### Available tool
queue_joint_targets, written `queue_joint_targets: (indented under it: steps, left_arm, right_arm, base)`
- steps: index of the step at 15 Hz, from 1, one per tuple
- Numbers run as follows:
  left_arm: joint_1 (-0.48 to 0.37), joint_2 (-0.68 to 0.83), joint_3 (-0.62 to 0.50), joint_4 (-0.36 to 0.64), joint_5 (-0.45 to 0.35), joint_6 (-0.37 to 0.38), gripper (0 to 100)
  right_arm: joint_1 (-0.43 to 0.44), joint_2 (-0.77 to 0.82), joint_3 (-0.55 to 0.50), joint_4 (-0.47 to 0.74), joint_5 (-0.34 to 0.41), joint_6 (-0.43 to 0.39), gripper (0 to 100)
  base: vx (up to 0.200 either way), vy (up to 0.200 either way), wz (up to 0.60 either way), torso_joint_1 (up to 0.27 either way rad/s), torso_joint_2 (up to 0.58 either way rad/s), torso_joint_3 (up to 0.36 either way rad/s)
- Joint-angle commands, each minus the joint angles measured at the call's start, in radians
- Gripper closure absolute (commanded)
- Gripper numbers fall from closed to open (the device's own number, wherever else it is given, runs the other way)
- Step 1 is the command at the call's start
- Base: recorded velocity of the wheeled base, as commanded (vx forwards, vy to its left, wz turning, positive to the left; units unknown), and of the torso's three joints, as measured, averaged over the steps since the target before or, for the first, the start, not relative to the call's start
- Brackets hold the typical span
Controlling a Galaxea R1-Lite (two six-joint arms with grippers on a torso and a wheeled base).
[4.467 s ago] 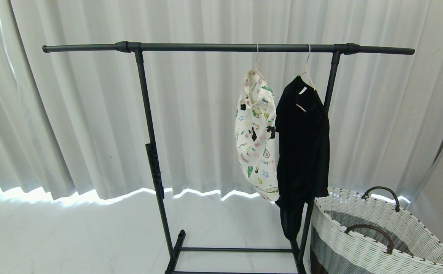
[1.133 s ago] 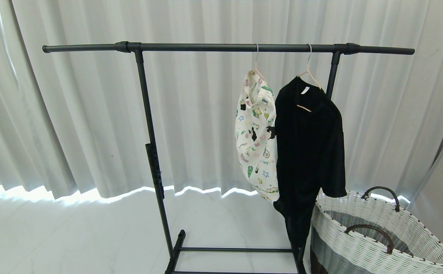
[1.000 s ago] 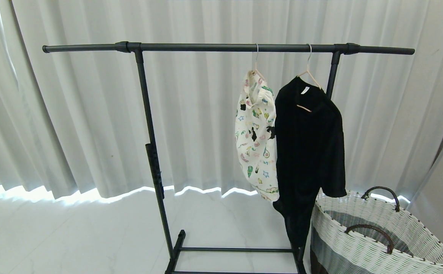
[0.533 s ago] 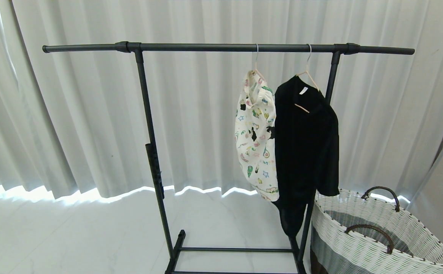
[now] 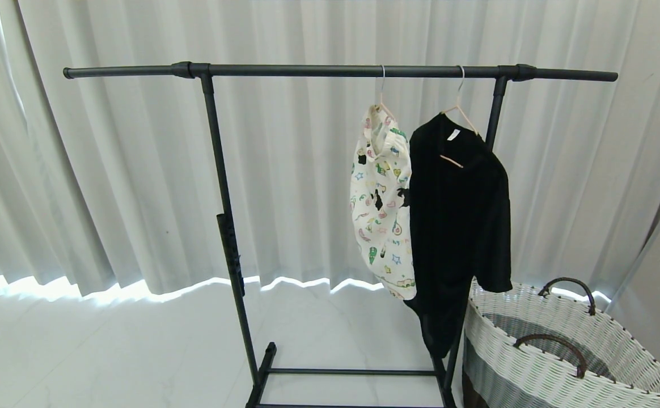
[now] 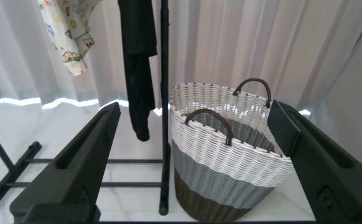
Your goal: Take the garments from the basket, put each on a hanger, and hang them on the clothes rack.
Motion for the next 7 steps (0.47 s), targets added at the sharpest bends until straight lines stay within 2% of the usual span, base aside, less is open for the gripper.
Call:
queue_joint_targets:
  steps: [1,7]
  left_arm:
    - [0.000,0.000,0.000,0.000,0.001,-0.001,0]
    - [0.000,0.001,0.000,0.000,0.001,0.001,0]
  right_arm:
    - [0.000,-0.001,0.000,0.000,0.000,0.000,0]
    - [0.000,-0.001,0.000,0.000,0.000,-0.003,0]
  base:
    - [0.000,0.000,0.00,0.000,0.00,0.000]
    - [0.000,0.000,0.00,0.000,0.00,0.000]
